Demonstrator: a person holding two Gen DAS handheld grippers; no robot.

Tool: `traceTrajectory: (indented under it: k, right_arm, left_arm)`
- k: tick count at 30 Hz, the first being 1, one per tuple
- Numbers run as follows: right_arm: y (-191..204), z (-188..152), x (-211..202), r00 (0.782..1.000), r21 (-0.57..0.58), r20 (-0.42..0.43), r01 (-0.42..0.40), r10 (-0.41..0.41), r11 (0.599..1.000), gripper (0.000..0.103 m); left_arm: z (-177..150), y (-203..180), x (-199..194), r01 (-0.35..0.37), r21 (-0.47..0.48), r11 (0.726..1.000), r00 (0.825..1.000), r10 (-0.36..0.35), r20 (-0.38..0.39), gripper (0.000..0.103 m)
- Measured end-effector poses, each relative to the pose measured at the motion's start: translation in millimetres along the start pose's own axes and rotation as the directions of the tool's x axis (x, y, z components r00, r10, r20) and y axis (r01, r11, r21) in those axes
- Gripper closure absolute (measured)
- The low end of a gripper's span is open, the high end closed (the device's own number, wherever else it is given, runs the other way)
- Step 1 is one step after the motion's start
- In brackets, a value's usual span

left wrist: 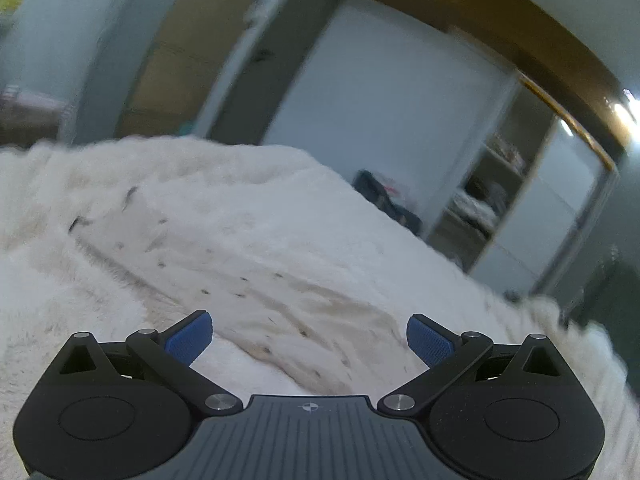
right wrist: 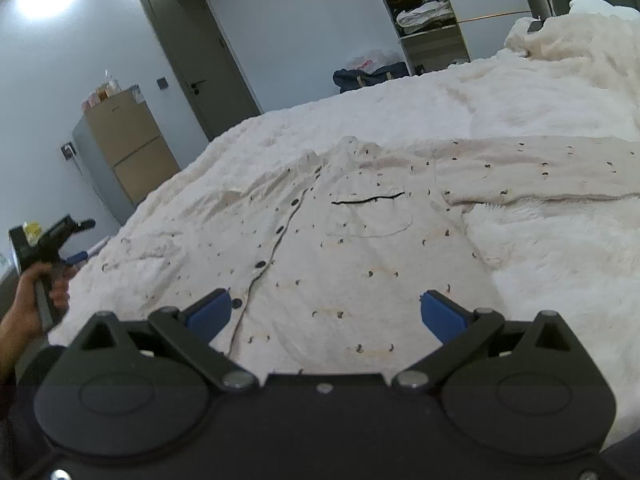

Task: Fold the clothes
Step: 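Pinch the sleeve cuff with the left gripper and lift it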

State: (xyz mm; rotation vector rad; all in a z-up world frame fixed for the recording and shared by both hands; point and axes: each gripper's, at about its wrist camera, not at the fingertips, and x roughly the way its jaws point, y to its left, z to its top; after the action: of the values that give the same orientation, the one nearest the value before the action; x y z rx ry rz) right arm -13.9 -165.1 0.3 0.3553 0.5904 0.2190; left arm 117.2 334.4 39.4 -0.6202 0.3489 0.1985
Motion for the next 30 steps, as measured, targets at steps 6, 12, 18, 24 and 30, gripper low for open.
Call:
traceTrajectory:
  k: [6, 12, 18, 24, 30]
  right_arm:
    - [1, -1, 3, 1.000, 0.000, -0.009, 0.022, -0.022, 1.000, 0.000]
    - [2, 0, 9, 0.998, 0.001, -0.016, 0.056, -0.056, 0.998, 0.000]
    - [0, 0, 23, 0.994, 0.001, -0.042, 0.104, -0.104, 0.995, 0.001]
    - [1, -5, 40, 0.989, -0.014, -0.093, 0.115, -0.116, 0.993, 0.001]
    - [4, -9, 45, 0.989, -0.018, -0.106, 0.099, -0.100, 0.995, 0.001]
  left_arm:
    - [21, 80, 53, -0.038, -0.382, 0.923, 0.999, 0.039, -0.007, 0.024]
    - [19, 151, 97, -0.137, -0.597, 0.791, 0.990, 0.131, -0.054, 0.062]
    - [34, 175, 130, -0.095, -0.590, 0.802, 0.993, 0.120, 0.003, 0.092]
    - [50, 193, 152, -0.078, -0.635, 0.769, 0.991, 0.126, 0.032, 0.092]
    - [56, 186, 139, -0.094, -0.592, 0.800, 0.980, 0.178, 0.086, 0.101]
